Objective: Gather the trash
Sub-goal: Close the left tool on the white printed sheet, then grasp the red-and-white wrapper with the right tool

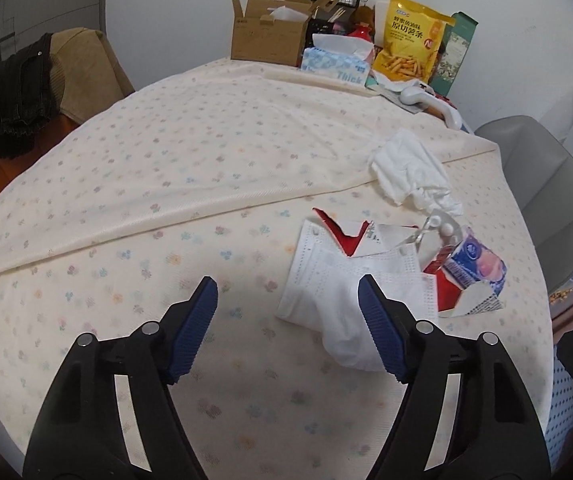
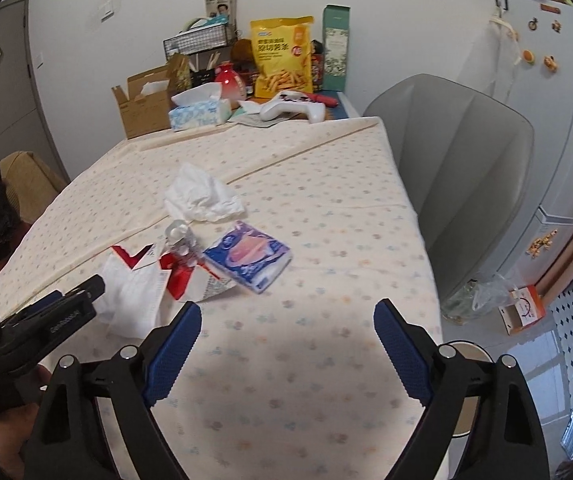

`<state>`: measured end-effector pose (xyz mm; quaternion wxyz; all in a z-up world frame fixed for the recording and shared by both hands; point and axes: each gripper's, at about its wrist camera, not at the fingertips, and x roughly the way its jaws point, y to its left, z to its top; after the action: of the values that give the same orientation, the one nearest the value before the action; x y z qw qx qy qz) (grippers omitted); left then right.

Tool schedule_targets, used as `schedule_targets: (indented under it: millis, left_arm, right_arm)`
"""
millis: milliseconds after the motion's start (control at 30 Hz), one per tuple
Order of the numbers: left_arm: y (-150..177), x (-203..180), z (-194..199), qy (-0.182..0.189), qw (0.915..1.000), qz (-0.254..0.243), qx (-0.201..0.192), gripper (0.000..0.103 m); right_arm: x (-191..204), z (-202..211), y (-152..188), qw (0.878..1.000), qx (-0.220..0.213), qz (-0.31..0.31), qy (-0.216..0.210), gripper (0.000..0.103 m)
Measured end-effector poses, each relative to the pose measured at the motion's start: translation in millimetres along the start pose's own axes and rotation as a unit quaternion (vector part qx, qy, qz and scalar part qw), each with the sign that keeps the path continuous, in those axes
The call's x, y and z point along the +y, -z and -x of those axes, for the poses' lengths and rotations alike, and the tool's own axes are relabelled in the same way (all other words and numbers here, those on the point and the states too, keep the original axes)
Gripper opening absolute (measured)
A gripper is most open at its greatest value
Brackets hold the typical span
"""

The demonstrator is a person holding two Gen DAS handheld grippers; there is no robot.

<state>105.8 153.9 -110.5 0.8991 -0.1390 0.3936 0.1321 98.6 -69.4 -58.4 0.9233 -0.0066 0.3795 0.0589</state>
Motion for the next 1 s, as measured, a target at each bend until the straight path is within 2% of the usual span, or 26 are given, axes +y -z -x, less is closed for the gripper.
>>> schedule_targets:
  millis: [200, 333, 433, 467, 667, 967, 1000]
  left_arm:
    - [2, 3, -12, -0.001, 0.9999, 0.009, 0.013, 0.062]
    - [2, -3, -19, -0.009, 0.9998, -0.004, 0.019, 0.051]
    - [3, -7, -20, -0.034, 0.9992, -0.016, 0.016, 0.018]
    - [1, -5, -20, -0.032, 0.9993, -0.012, 0.015, 0.015]
    - [-7, 15, -6, -0.046, 0.9988, 0.012, -0.014, 0.013]
    - [-8, 24, -18, -0.047, 0.9988, 0.016, -0.001, 0.013]
    - [-8, 24, -20, -0.047, 0.9988, 0.015, 0.001, 0.013]
  right_arm:
    - [16, -19, -4, 1.000, 0.017, 0.009, -0.018, 0.071]
    - [23, -29, -6, 0.999, 0.027, 0.009, -0.029, 0.067]
    - [30, -37, -6, 0.999, 0.034, 0.015, -0.032, 0.066]
    - [32, -40, -7, 0.999, 0.036, 0.017, -0.034, 0.065]
    - [45, -52, -10, 0.998, 0.044, 0.027, -0.039, 0.062]
    - [51, -77, -15, 0.997, 0.062, 0.027, -0.038, 0.052]
    - [50, -80, -15, 0.997, 0.065, 0.026, -0.039, 0.047]
